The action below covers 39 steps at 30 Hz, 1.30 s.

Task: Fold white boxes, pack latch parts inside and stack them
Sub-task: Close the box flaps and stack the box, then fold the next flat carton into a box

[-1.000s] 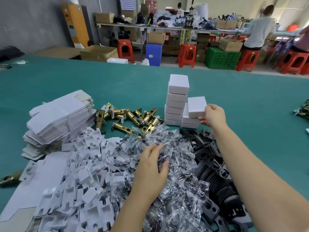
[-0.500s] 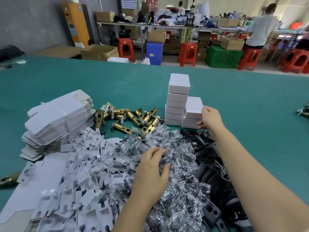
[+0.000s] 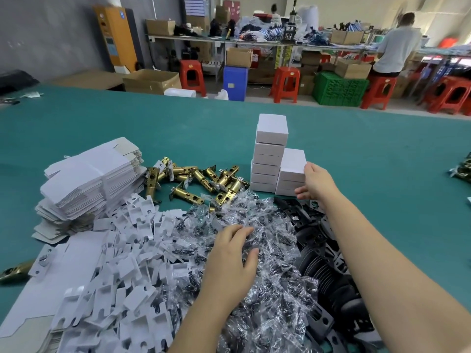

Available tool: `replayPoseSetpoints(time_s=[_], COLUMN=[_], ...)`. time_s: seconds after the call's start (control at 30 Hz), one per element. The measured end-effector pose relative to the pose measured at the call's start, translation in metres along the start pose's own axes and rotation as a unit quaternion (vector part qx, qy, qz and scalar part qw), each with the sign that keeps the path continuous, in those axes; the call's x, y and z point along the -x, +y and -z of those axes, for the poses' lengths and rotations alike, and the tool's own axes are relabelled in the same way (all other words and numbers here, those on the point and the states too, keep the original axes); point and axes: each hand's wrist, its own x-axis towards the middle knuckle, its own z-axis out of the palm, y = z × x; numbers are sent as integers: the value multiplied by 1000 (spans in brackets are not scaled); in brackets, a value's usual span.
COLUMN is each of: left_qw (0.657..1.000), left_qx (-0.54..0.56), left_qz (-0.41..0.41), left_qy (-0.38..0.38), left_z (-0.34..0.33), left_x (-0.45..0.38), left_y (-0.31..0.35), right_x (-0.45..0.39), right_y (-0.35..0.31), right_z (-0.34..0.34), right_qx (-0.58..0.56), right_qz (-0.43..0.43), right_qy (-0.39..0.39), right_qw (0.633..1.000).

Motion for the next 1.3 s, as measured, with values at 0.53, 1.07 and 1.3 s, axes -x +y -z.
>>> replayPoseSetpoints(time_s=[0.53, 1.07, 1.3], left_qw=[999, 993, 974], left_qx=[42, -66, -220], left_qz=[17, -27, 41], left_qy=[10, 92, 9], left_z=[2, 7, 79], left_x=[-6, -13, -31], left_y=[1, 40, 24], right_x=[198, 245, 248], right_y=[38, 102, 101], right_z=[-39, -68, -70], right_qx=[181, 322, 326], right_qz=[224, 355, 323], right_qy=[-79, -9, -8], right_qw=[955, 878, 888])
